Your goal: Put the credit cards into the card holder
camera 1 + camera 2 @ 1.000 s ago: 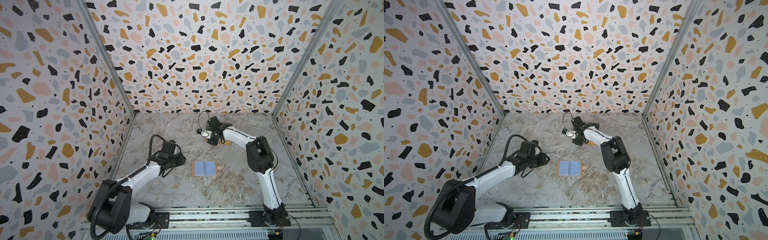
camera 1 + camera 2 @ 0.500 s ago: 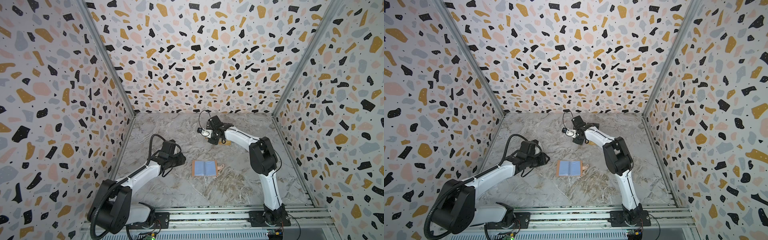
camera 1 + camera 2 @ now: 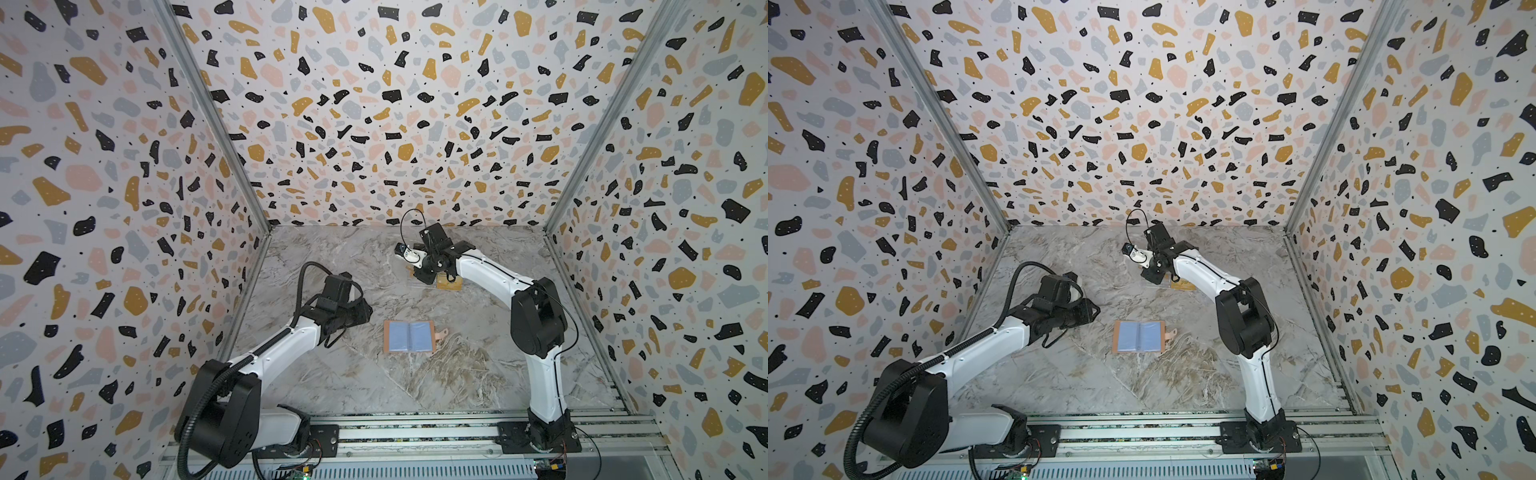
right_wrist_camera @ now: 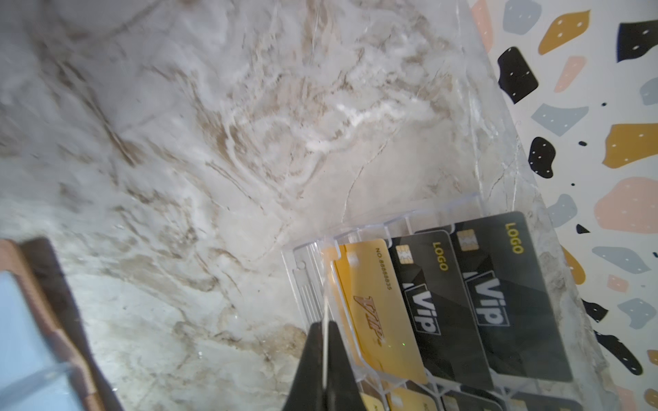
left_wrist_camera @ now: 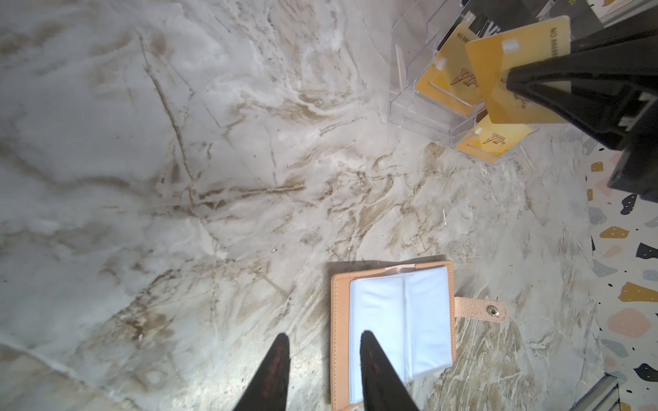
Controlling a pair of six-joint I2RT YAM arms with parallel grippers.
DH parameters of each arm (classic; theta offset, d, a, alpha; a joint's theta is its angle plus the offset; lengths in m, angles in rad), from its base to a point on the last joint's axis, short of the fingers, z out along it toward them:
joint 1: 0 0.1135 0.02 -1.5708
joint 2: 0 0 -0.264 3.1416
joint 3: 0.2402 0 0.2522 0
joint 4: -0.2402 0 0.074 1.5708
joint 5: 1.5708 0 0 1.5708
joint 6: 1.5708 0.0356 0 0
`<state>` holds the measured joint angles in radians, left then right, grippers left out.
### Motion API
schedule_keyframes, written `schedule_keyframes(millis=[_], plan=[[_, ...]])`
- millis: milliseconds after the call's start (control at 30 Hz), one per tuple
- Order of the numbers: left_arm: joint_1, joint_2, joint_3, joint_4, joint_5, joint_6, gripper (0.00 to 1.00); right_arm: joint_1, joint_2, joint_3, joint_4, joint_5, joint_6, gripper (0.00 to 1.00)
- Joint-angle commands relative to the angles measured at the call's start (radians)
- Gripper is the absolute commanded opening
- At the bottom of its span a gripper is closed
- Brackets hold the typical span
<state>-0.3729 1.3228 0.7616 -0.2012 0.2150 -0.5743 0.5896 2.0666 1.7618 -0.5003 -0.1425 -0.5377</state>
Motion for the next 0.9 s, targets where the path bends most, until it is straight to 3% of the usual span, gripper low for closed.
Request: schedule_keyframes(millis=[0, 200, 367, 433, 600, 767, 867], plan=[[-0.013, -0.023, 0.014, -0.003, -0.037, 0.032, 0.34, 0.004, -0.116, -0.028, 0.003, -0.154, 0.161, 0.01], [-0.031, -0.051, -0.047, -0.009, -0.088, 0.028, 0.32, -0.018, -0.291, -0.322, 0.209, -0.513, 0.448, 0.00], [-0.130, -0.100, -0.065, -0.009, -0.199, -0.001, 0.32, -0.039, -0.397, -0.622, 0.546, -0.762, 0.815, 0.00], [-0.186, -0.108, -0.060, -0.001, -0.243, -0.011, 0.31, -0.040, -0.424, -0.733, 0.690, -0.801, 0.942, 0.00], [-0.296, -0.093, -0.088, 0.055, -0.309, -0.025, 0.31, -0.048, -0.440, -0.876, 0.814, -0.837, 1.068, 0.00], [-0.366, -0.042, -0.114, 0.121, -0.295, -0.032, 0.25, -0.050, -0.449, -1.055, 1.046, -0.844, 1.261, 0.00], [-0.383, 0.012, -0.109, 0.161, -0.271, -0.039, 0.19, -0.050, -0.434, -1.113, 1.074, -0.805, 1.276, 0.00]])
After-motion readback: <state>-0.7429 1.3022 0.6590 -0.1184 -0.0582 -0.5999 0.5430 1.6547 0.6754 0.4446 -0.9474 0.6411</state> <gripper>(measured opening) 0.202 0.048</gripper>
